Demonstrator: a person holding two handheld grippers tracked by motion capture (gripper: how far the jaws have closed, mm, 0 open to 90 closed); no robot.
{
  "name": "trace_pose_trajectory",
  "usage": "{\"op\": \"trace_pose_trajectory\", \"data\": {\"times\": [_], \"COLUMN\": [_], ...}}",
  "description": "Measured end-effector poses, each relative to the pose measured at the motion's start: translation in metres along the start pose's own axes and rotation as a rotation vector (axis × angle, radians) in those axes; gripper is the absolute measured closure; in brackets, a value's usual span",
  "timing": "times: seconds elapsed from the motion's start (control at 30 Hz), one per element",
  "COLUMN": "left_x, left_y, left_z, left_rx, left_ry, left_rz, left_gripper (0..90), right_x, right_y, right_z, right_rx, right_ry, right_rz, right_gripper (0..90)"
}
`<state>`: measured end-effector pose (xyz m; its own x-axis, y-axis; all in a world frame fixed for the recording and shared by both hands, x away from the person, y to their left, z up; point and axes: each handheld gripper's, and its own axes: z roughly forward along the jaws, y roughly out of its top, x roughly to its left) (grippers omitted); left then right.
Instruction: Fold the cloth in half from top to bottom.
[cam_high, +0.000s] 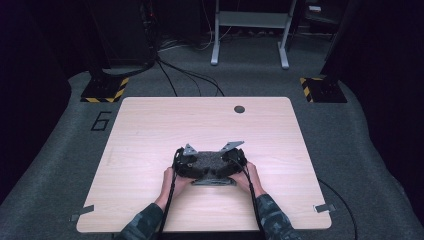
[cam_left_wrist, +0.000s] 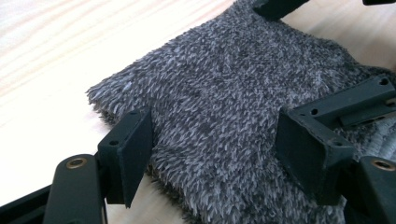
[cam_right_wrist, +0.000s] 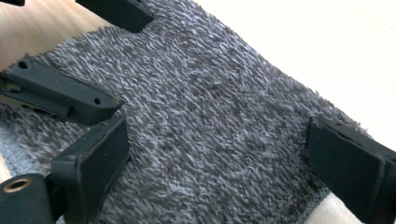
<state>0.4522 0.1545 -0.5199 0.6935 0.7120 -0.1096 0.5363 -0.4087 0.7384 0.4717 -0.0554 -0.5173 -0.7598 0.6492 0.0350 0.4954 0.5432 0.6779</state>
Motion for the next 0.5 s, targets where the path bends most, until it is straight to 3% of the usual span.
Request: {"op": "trace_pose_trajectory", "data": {"times": [0.1, 0.13, 0.17, 0.2, 0.33, 0.5], "left_x": [0.001, 0.001, 0.001, 0.001, 0.002, -0.005], "left_y": [0.001, 0.001, 0.001, 0.003, 0.003, -0.002], "left_z": [-0.001, -0.002, -0.002, -0.005, -0.015, -0.025], "left_rx": [-0.006, -0.006, -0.007, 0.003, 0.001, 0.028], "left_ry": [0.008, 0.007, 0.02, 0.025, 0.054, 0.079], "left_rz": [-0.004, -0.009, -0.008, -0.005, -0.006, 0.038], "left_gripper": [27.1, 26.5, 24.2, 19.8, 17.7, 15.6], "right_x": [-0.002, -0.002, -0.003, -0.003, 0.0, 0.008], "right_y": [0.004, 0.005, 0.005, 0.006, 0.005, -0.003], "right_z": [0.002, 0.002, 0.002, 0.001, -0.007, -0.018], "right_rx": [0.011, 0.016, 0.003, 0.003, -0.036, -0.045], "right_ry": [0.006, 0.013, 0.011, 0.007, 0.021, 0.006], "right_rz": [0.001, 0.021, -0.003, -0.006, 0.003, -0.009], "right_gripper": [5.7, 5.0, 4.8, 3.5, 2.0, 1.6]}}
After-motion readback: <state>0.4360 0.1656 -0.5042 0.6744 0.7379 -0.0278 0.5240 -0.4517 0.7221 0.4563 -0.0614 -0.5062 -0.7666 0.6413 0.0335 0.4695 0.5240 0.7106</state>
